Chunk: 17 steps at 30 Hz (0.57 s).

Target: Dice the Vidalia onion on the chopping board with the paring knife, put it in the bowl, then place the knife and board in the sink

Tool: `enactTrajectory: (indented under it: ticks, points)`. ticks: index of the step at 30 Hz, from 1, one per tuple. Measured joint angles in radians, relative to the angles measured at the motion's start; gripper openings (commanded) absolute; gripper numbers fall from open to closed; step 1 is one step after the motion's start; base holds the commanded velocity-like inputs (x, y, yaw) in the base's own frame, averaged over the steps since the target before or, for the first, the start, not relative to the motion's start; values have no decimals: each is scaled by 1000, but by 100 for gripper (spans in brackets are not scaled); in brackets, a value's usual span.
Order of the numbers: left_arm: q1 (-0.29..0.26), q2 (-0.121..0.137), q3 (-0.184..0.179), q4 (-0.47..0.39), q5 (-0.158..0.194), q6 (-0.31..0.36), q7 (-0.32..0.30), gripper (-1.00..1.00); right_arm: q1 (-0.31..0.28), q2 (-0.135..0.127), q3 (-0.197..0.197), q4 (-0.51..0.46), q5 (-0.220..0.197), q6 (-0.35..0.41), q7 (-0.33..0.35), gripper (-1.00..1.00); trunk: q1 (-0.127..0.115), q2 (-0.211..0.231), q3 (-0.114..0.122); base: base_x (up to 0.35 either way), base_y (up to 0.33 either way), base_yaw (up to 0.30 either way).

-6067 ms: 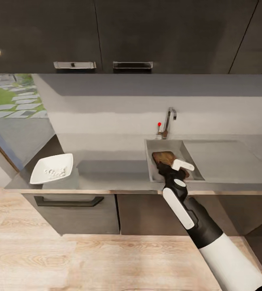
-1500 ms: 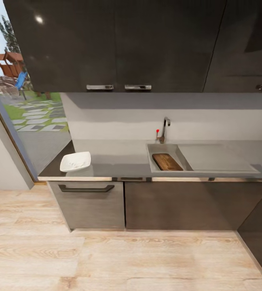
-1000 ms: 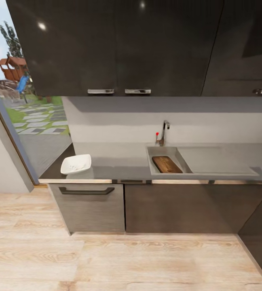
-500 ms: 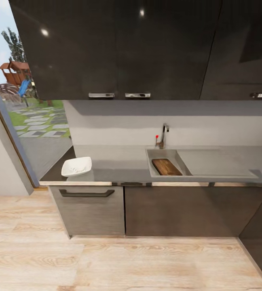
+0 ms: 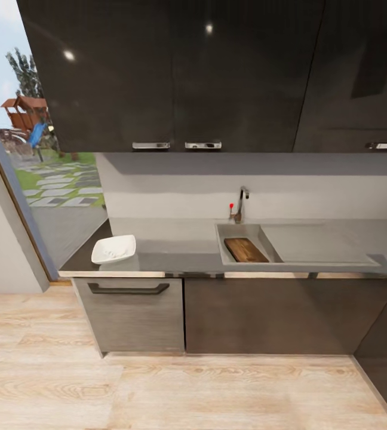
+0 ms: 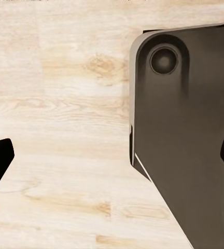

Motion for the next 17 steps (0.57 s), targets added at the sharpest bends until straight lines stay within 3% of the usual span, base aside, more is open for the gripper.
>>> enactTrajectory:
  ticks: [17]
  points:
    - [0,0,0,0,0,0,0,100,0,14,1,-9,-1,-2,1,100,0,0,1,0,0,0]
